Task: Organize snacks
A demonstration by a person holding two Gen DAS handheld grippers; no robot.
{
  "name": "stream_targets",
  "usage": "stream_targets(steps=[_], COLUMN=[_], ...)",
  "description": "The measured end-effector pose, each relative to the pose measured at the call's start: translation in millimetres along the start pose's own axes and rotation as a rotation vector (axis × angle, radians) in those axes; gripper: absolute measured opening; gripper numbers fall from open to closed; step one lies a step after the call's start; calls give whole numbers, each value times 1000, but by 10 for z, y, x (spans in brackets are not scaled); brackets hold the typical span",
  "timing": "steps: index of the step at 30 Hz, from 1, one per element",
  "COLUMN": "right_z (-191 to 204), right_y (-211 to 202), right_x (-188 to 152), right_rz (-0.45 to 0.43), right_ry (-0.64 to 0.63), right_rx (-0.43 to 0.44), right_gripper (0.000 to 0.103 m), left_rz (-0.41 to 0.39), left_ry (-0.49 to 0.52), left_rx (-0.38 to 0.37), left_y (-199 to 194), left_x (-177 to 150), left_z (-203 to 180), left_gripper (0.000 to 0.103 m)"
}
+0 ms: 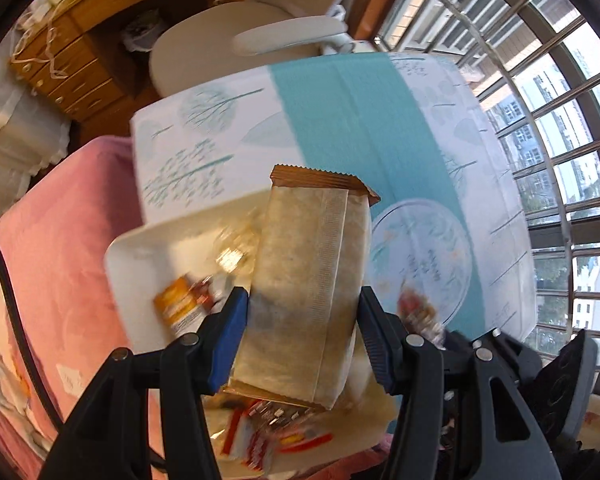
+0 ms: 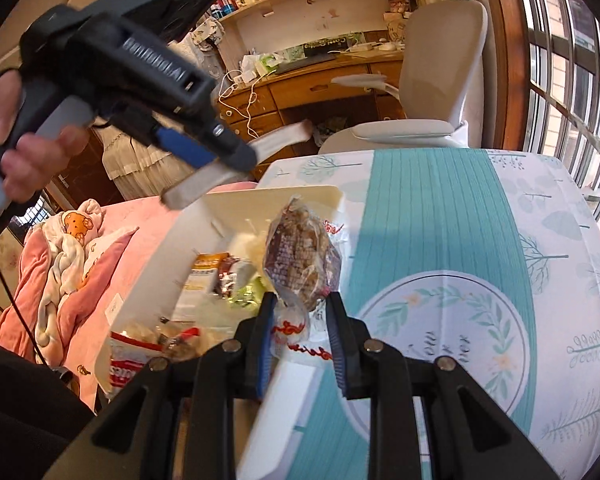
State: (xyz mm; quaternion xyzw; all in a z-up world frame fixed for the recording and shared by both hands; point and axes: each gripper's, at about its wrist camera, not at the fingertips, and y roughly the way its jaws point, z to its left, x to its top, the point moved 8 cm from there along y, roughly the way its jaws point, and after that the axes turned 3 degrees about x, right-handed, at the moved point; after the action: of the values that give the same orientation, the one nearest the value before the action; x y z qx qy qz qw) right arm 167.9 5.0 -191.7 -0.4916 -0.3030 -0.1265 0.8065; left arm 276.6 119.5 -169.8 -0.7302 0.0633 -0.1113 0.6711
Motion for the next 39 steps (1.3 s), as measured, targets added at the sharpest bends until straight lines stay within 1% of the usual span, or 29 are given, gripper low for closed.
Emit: stream_targets(steps=[4,6,8,10,11,12,15,16,17,18,20,22,23,24,26,32,35,38,39], right_z=[271,383,494,526,545,569,623,628,622,608,581,534,501,469,390,89,-97,-284,-345], right_y=[6,26,46,64,66,61,-5,-29,-56,-83,-147,-219,-275,-320,-429,-786,-965,-1157,-1232], right_x=[-13,-29,-55,-81,-98,-120,-173,-193,-222,-252,-306,-353,-383,-410,-467,-693,-819,-949,-1000], right_rz=[-7,-4,-3,-1,4,10,10,13,21,29,37,43,47,51,49,43,52,64,72], right_ry=[-24,-29,-32,-19,-10,-2,17,25,36,47,67,91,105,118,153,263,305,357,374], right_rx=[-25,-41,-40,-79,-87,-90,-102,-107,-117,-132,-152,-162,-167,-171,-173,-159,-159,-133,-120], right_gripper=[25,25,26,26,28,34,44,46,50,55,58,60,63,66,68,74,75,78,79], left_rz=[-6,-15,-28,-42,-48,-50,-55,-55,-54,-57,-61,-69,-77,-90,-121,-226,-262,-291,-289], left_ry=[-17,-11,-3,5,6,5,0,-5,-12,-22,-41,-57,-68,-85,-125,-243,-268,-314,-329], left_rx=[37,49,59,62,60,54,18,11,6,-4,-28,-49,-57,-61,-88,-171,-167,-130,-124], left_y=[-23,-45,-58,-60,-59,-59,-35,-23,-6,7,26,42,44,40,26,-21,-54,-75,-73], left_x=[-272,-361,-459,-517,-554,-599,-697,-735,-771,-817,-906,-1007,-1059,-1118,-1235,-1527,-1620,-1761,-1809], left_z=[250,309,356,379,389,398,394,395,399,398,382,343,327,312,263,16,-177,-443,-513], left_gripper=[54,54,54,54,54,54,54,56,59,60,68,70,73,74,78,81,82,83,83])
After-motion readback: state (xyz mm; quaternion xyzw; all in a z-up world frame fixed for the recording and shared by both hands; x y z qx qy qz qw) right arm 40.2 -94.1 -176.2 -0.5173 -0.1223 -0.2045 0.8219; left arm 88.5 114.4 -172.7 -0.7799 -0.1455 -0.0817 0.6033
